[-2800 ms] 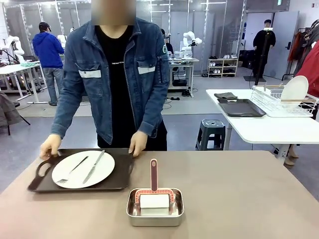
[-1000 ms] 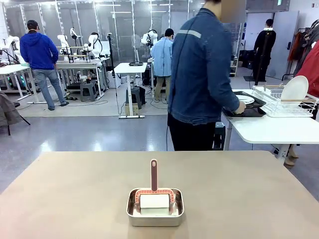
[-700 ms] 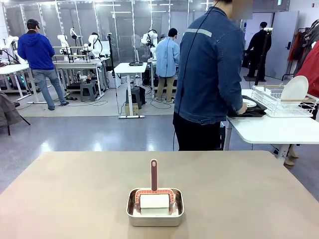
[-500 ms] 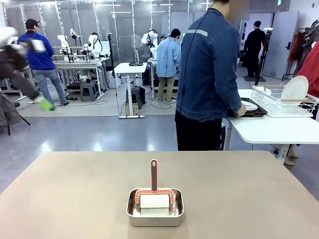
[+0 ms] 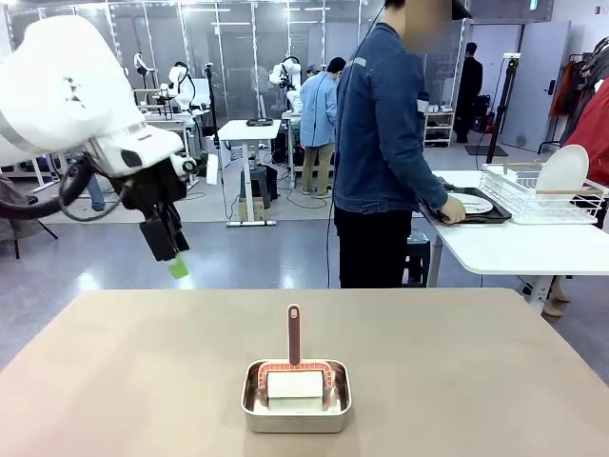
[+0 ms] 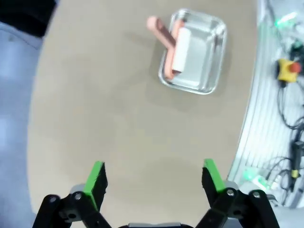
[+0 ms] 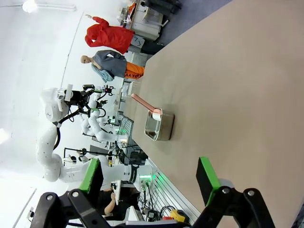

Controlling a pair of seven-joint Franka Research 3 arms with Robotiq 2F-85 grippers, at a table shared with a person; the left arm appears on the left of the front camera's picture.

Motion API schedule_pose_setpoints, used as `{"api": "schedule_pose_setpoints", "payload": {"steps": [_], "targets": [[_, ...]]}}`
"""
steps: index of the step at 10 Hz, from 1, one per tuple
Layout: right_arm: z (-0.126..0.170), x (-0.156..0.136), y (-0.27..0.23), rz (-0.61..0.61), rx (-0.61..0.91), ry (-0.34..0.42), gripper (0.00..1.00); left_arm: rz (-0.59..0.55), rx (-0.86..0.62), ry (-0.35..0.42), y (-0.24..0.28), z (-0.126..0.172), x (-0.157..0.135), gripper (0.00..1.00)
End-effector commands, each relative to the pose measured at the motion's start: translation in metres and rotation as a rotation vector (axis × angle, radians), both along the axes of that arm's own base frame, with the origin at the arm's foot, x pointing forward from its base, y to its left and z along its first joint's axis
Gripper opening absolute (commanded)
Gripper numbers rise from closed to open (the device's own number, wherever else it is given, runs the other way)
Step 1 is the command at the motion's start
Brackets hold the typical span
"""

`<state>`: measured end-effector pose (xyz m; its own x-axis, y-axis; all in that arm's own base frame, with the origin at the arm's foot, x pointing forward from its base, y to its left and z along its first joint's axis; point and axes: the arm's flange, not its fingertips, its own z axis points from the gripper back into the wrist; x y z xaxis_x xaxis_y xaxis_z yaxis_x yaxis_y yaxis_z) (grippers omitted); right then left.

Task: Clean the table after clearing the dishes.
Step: When the right (or left) Handle tray is removed, use the right hand (or left hand) to clean the right (or left) side of the table with the Lint Roller.

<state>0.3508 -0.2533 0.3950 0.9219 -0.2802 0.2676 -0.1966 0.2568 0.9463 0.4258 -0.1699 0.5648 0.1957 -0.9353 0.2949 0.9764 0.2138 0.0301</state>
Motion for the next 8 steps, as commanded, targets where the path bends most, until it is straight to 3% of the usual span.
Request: {"api": "schedule_pose_setpoints", "payload": {"steps": [1,7,8], "targets": [[0.002,-0.002,0.001,0.002,-0.005,-0.011,1.00,0.035,-0.010,-0.027,0.015,0.016,0.001,1.00],[0.002,-0.002,0.001,0.002,-0.005,-0.011,1.00,0.030,-0.026,-0.023,0.017,0.015,0.004,1.00],[0.002,-0.002,0.001,0.002,-0.005,-0.011,1.00,-0.048,-0.025,-0.063,-0.009,0.013,0.012,1.00]]}}
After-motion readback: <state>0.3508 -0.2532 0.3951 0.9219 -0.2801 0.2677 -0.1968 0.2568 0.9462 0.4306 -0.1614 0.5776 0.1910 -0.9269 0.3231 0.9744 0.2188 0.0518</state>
